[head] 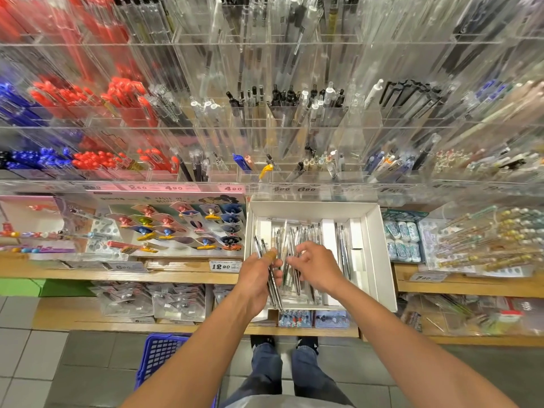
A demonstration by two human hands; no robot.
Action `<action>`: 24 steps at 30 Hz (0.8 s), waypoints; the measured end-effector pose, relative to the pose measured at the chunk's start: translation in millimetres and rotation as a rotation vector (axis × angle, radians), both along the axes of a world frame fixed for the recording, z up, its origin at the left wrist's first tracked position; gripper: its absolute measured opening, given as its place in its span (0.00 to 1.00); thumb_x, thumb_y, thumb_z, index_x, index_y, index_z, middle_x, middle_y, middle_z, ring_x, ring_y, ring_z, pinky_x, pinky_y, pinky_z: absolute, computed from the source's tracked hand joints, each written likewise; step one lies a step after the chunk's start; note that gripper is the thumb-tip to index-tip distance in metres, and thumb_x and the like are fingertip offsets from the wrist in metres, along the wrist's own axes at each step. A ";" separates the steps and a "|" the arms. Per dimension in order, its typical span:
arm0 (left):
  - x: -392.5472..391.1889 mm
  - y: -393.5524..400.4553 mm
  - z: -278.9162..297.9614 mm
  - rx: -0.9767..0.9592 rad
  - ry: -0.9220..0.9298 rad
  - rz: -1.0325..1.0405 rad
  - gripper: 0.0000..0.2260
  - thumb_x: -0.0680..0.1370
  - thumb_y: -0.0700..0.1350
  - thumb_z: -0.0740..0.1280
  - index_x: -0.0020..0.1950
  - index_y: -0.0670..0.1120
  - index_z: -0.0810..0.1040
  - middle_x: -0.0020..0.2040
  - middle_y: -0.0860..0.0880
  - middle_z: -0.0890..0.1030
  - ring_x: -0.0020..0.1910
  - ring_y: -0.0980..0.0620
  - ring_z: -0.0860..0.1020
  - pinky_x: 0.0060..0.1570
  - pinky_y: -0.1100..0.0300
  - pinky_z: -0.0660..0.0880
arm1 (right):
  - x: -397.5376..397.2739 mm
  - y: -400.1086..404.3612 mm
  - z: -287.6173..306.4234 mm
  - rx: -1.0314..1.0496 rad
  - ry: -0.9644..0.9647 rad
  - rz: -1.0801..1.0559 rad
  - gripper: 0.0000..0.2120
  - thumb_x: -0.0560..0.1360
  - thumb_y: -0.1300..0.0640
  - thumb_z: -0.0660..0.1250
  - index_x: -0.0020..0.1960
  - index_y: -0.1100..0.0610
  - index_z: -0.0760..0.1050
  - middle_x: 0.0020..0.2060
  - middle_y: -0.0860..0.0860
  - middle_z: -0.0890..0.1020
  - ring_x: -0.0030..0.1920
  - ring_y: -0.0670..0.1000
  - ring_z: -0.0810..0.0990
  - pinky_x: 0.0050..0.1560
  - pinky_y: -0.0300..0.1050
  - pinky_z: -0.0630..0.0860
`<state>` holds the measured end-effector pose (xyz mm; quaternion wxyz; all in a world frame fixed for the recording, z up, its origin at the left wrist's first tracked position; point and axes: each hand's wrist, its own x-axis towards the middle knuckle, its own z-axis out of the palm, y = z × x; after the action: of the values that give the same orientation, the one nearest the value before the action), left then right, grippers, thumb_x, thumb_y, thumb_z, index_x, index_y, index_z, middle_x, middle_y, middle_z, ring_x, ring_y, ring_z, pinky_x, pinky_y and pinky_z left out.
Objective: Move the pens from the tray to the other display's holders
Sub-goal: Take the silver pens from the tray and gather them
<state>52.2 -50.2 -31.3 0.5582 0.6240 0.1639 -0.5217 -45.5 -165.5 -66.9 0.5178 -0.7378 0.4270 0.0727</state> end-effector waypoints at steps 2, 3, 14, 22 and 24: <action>-2.4 -1.2 2.0 0.001 0.008 0.000 0.14 0.83 0.43 0.64 0.66 0.38 0.71 0.40 0.46 0.77 0.32 0.52 0.72 0.32 0.58 0.72 | -5.4 -1.7 14.5 0.043 -0.072 -0.040 0.12 0.73 0.45 0.72 0.50 0.49 0.73 0.39 0.47 0.80 0.29 0.40 0.80 0.30 0.33 0.71; -3.3 -2.2 3.7 -0.013 0.016 0.004 0.15 0.82 0.44 0.65 0.66 0.39 0.70 0.40 0.46 0.77 0.33 0.52 0.73 0.34 0.57 0.72 | -7.4 -1.8 20.5 0.054 -0.098 -0.037 0.13 0.72 0.45 0.73 0.49 0.49 0.74 0.39 0.47 0.80 0.30 0.41 0.79 0.32 0.34 0.72; -9.0 -7.9 10.3 -0.177 0.092 0.046 0.29 0.79 0.46 0.69 0.75 0.37 0.62 0.51 0.38 0.80 0.45 0.43 0.83 0.41 0.46 0.80 | -11.6 11.5 40.4 0.111 -0.182 0.007 0.09 0.73 0.46 0.71 0.43 0.50 0.76 0.35 0.47 0.82 0.29 0.41 0.80 0.31 0.33 0.76; -2.4 2.1 5.4 -0.112 0.091 0.121 0.10 0.82 0.42 0.64 0.62 0.41 0.72 0.36 0.47 0.77 0.31 0.52 0.75 0.31 0.59 0.75 | -41.8 -52.2 -9.9 -0.362 0.473 -0.034 0.08 0.77 0.64 0.60 0.42 0.59 0.76 0.45 0.53 0.83 0.38 0.52 0.77 0.40 0.44 0.76; -1.9 3.1 3.2 -0.094 0.082 0.117 0.11 0.82 0.42 0.64 0.63 0.40 0.72 0.36 0.47 0.77 0.31 0.52 0.75 0.30 0.59 0.76 | -42.7 -50.4 -18.5 -0.399 0.597 0.048 0.09 0.75 0.67 0.60 0.39 0.58 0.72 0.39 0.52 0.81 0.35 0.51 0.75 0.36 0.44 0.73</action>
<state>50.2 -47.1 -28.1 0.6095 0.5643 0.1982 -0.5204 -88.2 -215.9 -85.5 0.2142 -0.7804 0.5477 0.2124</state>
